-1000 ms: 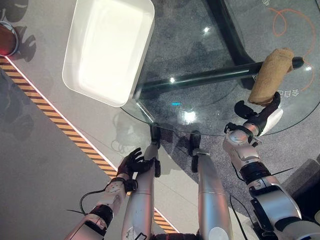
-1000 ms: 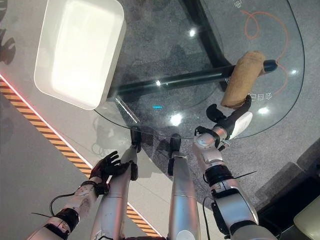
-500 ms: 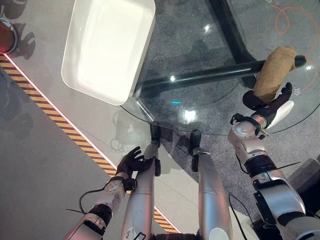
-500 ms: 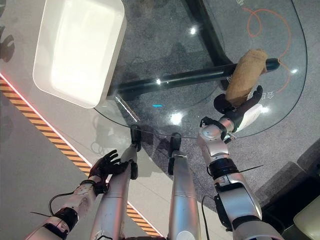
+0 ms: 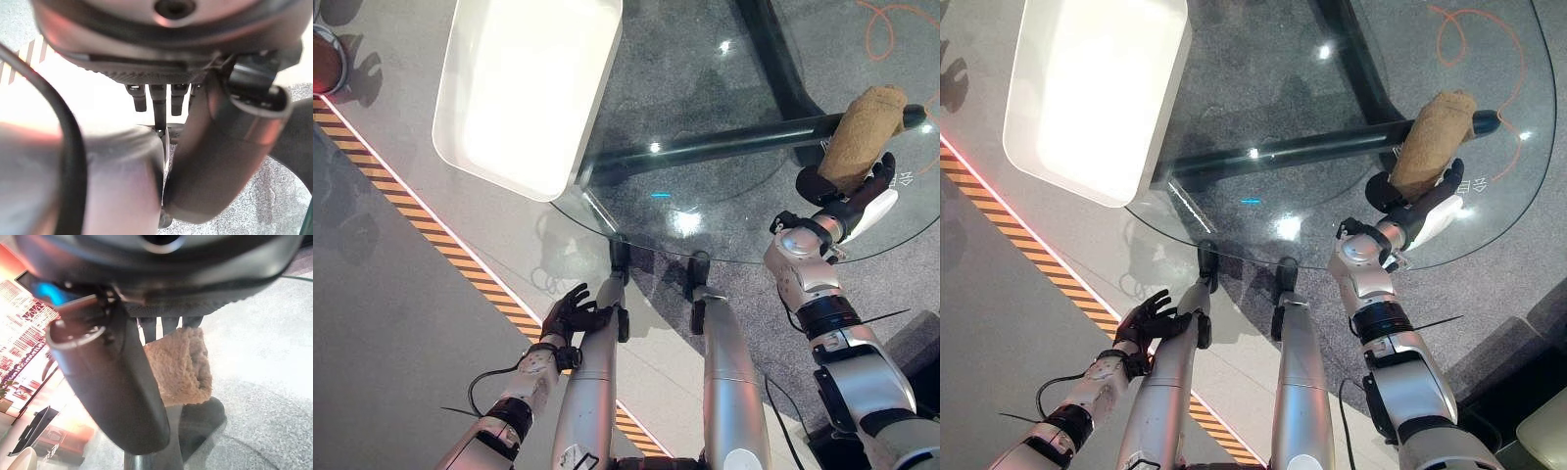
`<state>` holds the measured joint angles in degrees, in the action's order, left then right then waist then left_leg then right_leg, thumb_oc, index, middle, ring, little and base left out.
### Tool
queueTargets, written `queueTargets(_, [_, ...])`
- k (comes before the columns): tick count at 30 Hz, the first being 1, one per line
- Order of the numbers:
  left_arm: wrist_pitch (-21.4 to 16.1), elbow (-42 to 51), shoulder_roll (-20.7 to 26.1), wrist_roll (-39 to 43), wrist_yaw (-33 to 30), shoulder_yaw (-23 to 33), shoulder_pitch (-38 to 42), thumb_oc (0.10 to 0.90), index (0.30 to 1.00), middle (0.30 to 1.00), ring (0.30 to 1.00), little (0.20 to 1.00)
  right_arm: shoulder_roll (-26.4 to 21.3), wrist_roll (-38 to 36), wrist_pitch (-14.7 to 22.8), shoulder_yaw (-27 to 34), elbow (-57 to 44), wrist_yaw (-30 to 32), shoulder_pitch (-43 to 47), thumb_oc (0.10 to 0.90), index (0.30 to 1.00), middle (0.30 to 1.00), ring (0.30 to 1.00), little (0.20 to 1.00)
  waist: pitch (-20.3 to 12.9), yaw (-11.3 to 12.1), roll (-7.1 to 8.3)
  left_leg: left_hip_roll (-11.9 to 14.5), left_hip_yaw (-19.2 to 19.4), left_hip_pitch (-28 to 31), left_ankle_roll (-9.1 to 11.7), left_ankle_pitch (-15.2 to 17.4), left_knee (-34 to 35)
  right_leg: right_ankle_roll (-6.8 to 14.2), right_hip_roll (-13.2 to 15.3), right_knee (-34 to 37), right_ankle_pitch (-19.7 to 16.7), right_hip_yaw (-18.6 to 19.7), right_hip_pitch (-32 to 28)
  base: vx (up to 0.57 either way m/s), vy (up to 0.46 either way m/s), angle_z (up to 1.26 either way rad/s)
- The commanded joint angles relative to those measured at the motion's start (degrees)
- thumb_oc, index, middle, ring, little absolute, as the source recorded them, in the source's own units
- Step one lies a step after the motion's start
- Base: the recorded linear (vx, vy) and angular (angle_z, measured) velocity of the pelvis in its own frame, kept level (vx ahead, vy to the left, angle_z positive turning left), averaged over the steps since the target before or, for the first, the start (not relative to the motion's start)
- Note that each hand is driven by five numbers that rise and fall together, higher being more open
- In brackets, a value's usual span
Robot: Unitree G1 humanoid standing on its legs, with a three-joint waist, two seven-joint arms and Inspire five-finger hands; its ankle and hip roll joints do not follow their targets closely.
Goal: Wipe the table with a cloth and put it in the basket.
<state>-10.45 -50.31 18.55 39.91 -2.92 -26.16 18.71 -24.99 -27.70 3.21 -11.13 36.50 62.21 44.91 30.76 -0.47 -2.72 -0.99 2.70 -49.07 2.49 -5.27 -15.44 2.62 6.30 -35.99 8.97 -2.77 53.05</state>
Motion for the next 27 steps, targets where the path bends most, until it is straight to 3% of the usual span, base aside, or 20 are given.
queueTargets(1, [2.1,0.3,-4.7,1.5,1.9,-4.4,-2.9,0.8,0.9,0.9,0.9,0.9,-6.9,-0.3,3.0,1.9,-2.4,2.6,0.4,0.8,0.9,0.9,0.9,0.9,-1.0,-0.8,-1.71,-3.9,-0.3,-2.7,-3.5,9.3,-13.3,0.4,-3.3,14.6,-12.4,0.1,-1.3,0.0,0.0,0.0])
queueTargets(6, [2.6,1.1,-4.6,2.1,1.6,-4.6,-2.7,0.8,0.9,0.9,0.9,0.9,-7.2,-0.5,2.3,1.2,-1.8,1.2,1.1,0.8,0.9,0.9,0.9,0.9,-1.0,-0.6,-1.85,-3.9,-0.2,-3.6,-3.4,9.4,-13.9,0.5,-3.3,13.9,-12.3,0.0,-0.3,0.0,0.0,0.0])
queueTargets(7, [2.6,1.3,-4.5,2.3,1.6,-4.7,-2.6,0.8,0.9,0.9,0.9,0.9,-7.3,-0.3,1.9,1.1,-1.9,0.7,1.3,0.74,0.848,0.848,0.848,0.84,-1.0,-0.6,-1.88,-3.9,-0.2,-4.0,-3.5,9.5,-14.1,0.5,-3.3,13.6,-12.2,0.0,0.1,0.0,0.0,0.0])
queueTargets(9, [2.8,1.5,-4.5,2.6,1.6,-4.7,-2.5,0.8,0.9,0.9,0.9,0.9,-7.7,-0.6,1.0,0.7,-1.4,0.3,1.9,0.418,0.573,0.573,0.573,0.518,-1.0,-0.5,-1.96,-3.9,-0.3,-4.5,-3.5,9.5,-14.3,0.5,-3.3,13.4,-12.2,-0.1,0.6,0.0,0.0,0.0])
queueTargets(10, [2.8,1.8,-4.4,2.8,1.6,-4.8,-2.5,0.8,0.9,0.9,0.9,0.9,-7.9,-0.9,0.5,0.6,-1.2,0.0,2.0,0.306,0.476,0.476,0.476,0.406,-1.0,-0.4,-1.99,-3.9,-0.3,-4.7,-3.5,9.5,-14.4,0.6,-3.2,13.4,-12.2,-0.2,0.8,0.01,-0.006,0.03])
queueTargets(11, [2.9,1.9,-4.3,2.9,1.7,-4.7,-2.5,0.8,0.9,0.9,0.9,0.9,-8.1,-1.3,-0.3,0.4,-1.1,-0.3,2.2,0.1,0.3,0.3,0.3,0.2,-1.0,-0.3,-2.0,-3.9,-0.3,-4.9,-3.5,9.4,-14.4,0.5,-3.2,13.4,-12.3,-0.2,1.0,0.01,-0.008,0.03])
queueTargets(15, [2.8,2.1,-4.2,3.2,1.8,-4.8,-2.7,0.8,0.9,0.9,0.9,0.9,-7.9,-2.4,-1.9,0.0,-0.5,-1.3,2.3,0.1,0.3,0.3,0.3,0.2,-1.0,-0.2,-2.02,-3.9,-0.5,-5.3,-3.5,9.5,-14.5,0.5,-3.4,13.0,-12.2,-0.2,1.5,0.0,0.0,0.0])
queueTargets(27, [2.5,2.3,-4.5,3.0,1.6,-4.9,-2.5,0.8,0.9,0.9,0.9,0.9,-7.7,-1.9,-0.3,-0.1,0.2,-1.0,2.4,0.1,0.3,0.3,0.3,0.2,-1.0,0.0,-1.98,-4.0,-0.6,-6.0,-3.4,9.6,-14.7,0.6,-3.4,12.6,-12.0,-0.3,2.2,0.0,0.0,0.0])
